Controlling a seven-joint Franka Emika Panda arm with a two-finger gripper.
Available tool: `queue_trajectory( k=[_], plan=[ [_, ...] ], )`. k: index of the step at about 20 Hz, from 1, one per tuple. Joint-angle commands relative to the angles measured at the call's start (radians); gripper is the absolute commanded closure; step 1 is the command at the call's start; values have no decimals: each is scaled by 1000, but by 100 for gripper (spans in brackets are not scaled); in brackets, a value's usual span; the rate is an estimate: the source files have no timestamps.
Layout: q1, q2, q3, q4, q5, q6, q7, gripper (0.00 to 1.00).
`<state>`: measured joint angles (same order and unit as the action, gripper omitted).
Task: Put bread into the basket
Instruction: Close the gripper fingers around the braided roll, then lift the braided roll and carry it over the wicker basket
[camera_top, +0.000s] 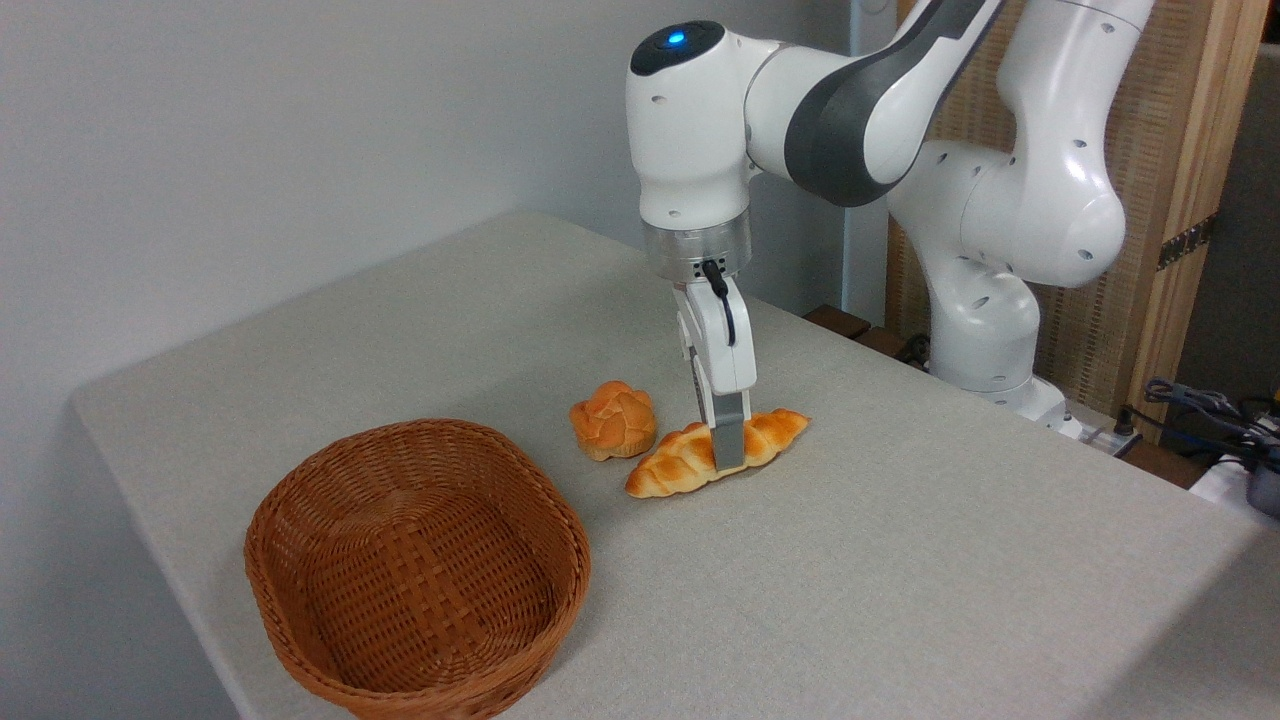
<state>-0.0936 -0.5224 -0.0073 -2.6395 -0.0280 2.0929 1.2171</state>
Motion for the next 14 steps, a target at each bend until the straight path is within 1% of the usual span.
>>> queue_trajectory(
  k=[1,4,6,8,10,12,14],
  plan=[
    [-3,-4,6,7,2,12,22,68],
    [5,-2,9,73,-4,-46,15,68],
    [37,-1,10,133,-7,-98,15,68],
    [52,5,12,192,-15,-126,12,68],
    [57,65,12,283,-23,-142,-5,68],
    [57,158,10,407,-70,-169,-59,68],
    [55,244,6,519,-96,-172,-117,68]
  ],
)
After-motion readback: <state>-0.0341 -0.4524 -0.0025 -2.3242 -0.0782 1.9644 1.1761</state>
